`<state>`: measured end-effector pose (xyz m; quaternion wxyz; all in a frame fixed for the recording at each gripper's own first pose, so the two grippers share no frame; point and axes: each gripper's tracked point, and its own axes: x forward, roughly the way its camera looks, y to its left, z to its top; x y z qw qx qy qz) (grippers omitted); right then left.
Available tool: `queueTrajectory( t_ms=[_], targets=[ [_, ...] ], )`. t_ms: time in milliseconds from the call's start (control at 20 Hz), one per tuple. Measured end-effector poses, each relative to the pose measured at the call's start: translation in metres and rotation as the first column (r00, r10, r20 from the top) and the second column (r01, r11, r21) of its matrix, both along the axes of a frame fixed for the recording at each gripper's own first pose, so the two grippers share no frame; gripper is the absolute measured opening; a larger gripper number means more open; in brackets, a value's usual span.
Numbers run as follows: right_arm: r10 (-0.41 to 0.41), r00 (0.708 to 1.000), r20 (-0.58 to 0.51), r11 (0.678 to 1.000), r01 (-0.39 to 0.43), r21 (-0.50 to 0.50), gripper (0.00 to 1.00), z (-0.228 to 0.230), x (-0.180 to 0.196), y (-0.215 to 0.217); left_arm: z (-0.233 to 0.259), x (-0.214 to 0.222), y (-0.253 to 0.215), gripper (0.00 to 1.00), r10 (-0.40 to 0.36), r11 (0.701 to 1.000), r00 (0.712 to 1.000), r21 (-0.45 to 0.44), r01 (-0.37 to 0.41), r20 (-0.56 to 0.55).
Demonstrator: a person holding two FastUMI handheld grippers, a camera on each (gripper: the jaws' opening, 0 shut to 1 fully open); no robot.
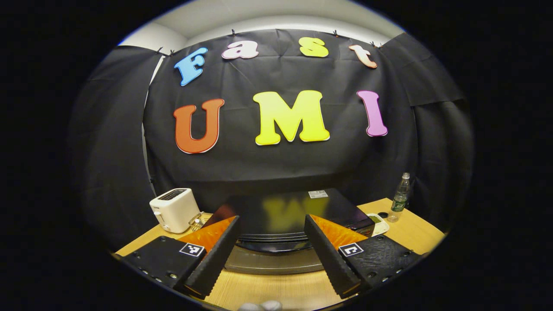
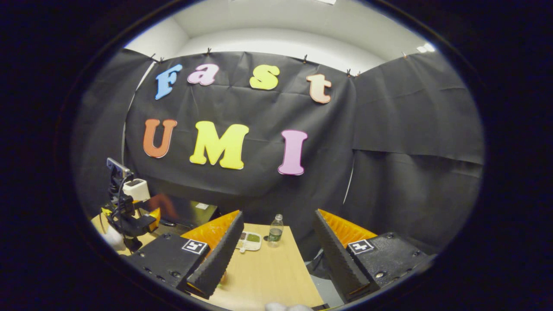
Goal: Open the electric oven with the left hand, put the food in, and close the electric oven.
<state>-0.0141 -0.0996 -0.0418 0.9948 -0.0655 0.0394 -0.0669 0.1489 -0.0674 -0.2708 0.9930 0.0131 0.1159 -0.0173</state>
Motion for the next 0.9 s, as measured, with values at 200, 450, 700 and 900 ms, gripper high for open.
queueTrajectory(
  t_ms=[200,450,700,900],
  targets=[
    [-0.016,1.0,-0.023,1.0,0.016,-0.006,1.0,-0.004,0.003,0.0,-0.041,0.016,-0.007,0.97,-0.019,1.0,0.996,-0.018,0.018,-0.082],
    [-0.016,1.0,-0.023,1.0,0.015,-0.017,1.0,-0.002,0.002,0.005,-0.054,0.018,-0.008,0.98,-0.017,0.999,0.993,-0.042,0.012,-0.116],
    [-0.008,1.0,-0.03,1.0,0.008,-0.008,1.0,-0.007,0.003,0.006,-0.054,0.003,-0.006,0.99,-0.018,0.999,0.992,-0.046,0.013,-0.124],
    [0.014,0.999,-0.03,1.0,-0.014,-0.007,1.0,-0.008,0.002,0.012,-0.057,-0.02,-0.005,0.99,-0.022,0.999,0.991,-0.043,0.016,-0.134]
  ],
)
